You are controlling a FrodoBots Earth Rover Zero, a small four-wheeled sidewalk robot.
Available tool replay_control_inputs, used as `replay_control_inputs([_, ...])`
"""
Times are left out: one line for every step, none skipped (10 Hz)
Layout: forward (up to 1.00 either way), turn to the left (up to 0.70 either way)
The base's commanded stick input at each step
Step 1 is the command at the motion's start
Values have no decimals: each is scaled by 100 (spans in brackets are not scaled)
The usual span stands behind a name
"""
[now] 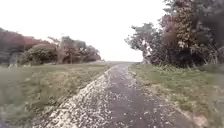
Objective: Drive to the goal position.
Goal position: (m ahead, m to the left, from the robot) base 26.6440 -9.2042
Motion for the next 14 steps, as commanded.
replay_control_inputs([100, 0])
replay_control_inputs([100, 0])
replay_control_inputs([100, 0])
replay_control_inputs([100, 0])
replay_control_inputs([100, 0])
replay_control_inputs([100, 0])
replay_control_inputs([100, 0])
replay_control_inputs([100, 0])
replay_control_inputs([100, 0])
replay_control_inputs([100, 0])
replay_control_inputs([100, 0])
replay_control_inputs([100, 0])
replay_control_inputs([100, 0])
replay_control_inputs([100, -2])
